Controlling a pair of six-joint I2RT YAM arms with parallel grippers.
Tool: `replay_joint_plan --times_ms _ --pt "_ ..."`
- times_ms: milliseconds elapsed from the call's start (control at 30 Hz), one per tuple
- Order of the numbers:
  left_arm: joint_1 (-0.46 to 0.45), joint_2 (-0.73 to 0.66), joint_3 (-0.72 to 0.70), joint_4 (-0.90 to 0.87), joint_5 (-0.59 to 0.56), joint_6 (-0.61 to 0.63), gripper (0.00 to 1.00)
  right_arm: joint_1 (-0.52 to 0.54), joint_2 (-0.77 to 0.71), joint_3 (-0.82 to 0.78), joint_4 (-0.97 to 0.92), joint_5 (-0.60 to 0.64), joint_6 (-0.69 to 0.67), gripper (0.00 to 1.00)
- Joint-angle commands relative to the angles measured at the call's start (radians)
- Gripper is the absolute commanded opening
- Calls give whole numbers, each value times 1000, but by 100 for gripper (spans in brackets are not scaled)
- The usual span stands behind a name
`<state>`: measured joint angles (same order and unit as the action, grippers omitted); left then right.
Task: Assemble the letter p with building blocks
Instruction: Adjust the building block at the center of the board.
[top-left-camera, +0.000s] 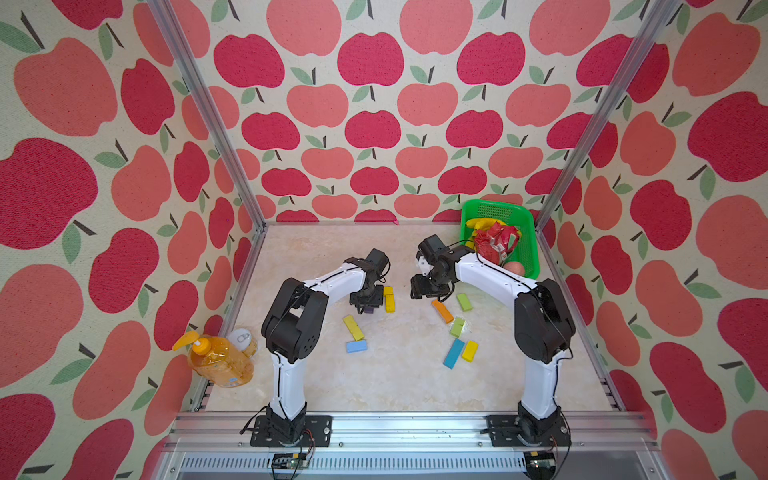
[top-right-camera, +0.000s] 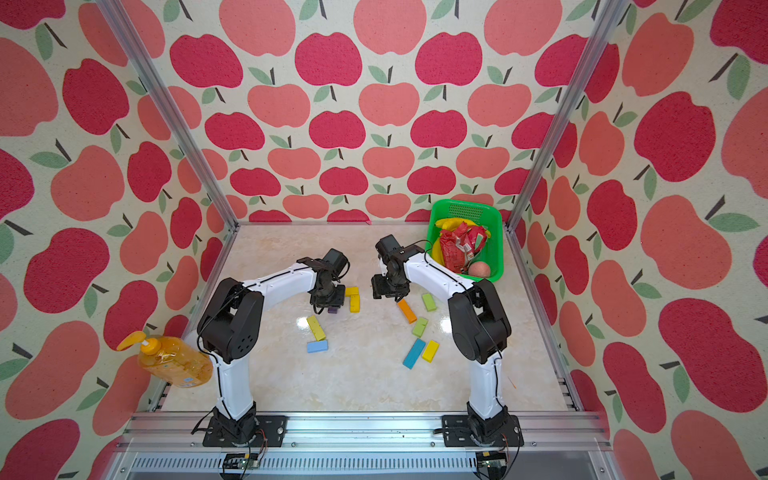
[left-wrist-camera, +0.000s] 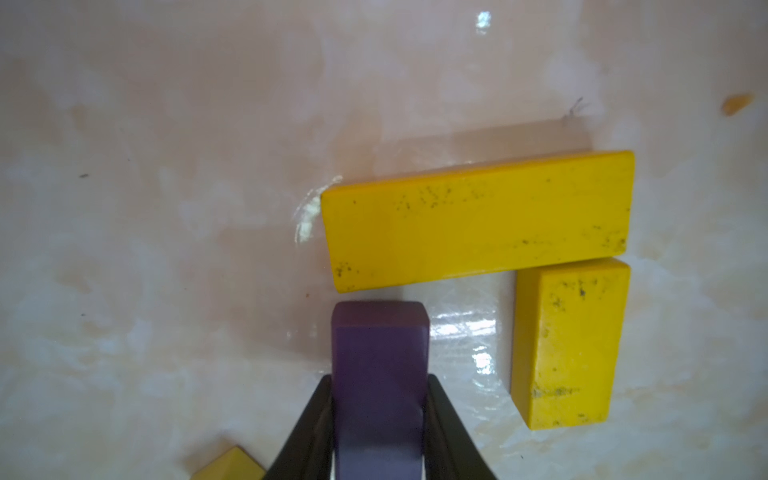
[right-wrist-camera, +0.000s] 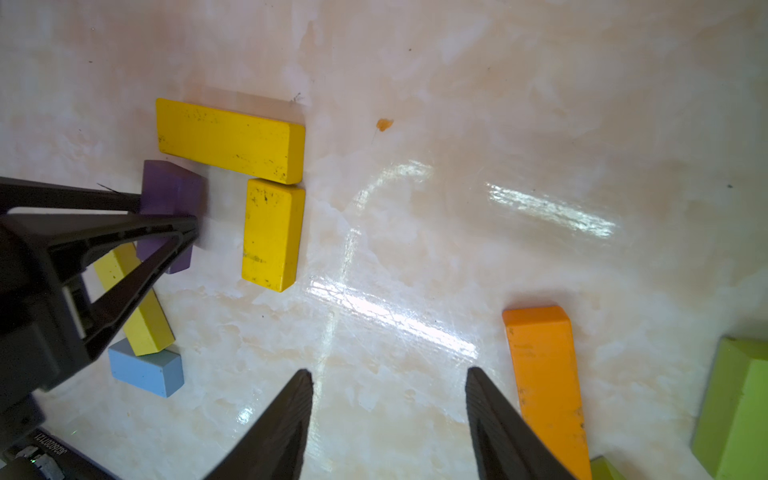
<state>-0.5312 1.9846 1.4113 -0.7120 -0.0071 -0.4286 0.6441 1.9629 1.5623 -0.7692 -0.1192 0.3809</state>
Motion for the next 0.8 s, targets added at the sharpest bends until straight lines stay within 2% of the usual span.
replay_joint_plan --times_ms 0,567,767 --pt "-7 32 39 -60 13 -4 30 -12 -47 -21 13 -23 -24 62" --pt "-4 66 90 -90 34 -35 30 -35 -48 -38 17 -48 -42 62" --pt "-2 74 104 -103 36 -51 35 -45 -47 -41 11 -54 -48 62"
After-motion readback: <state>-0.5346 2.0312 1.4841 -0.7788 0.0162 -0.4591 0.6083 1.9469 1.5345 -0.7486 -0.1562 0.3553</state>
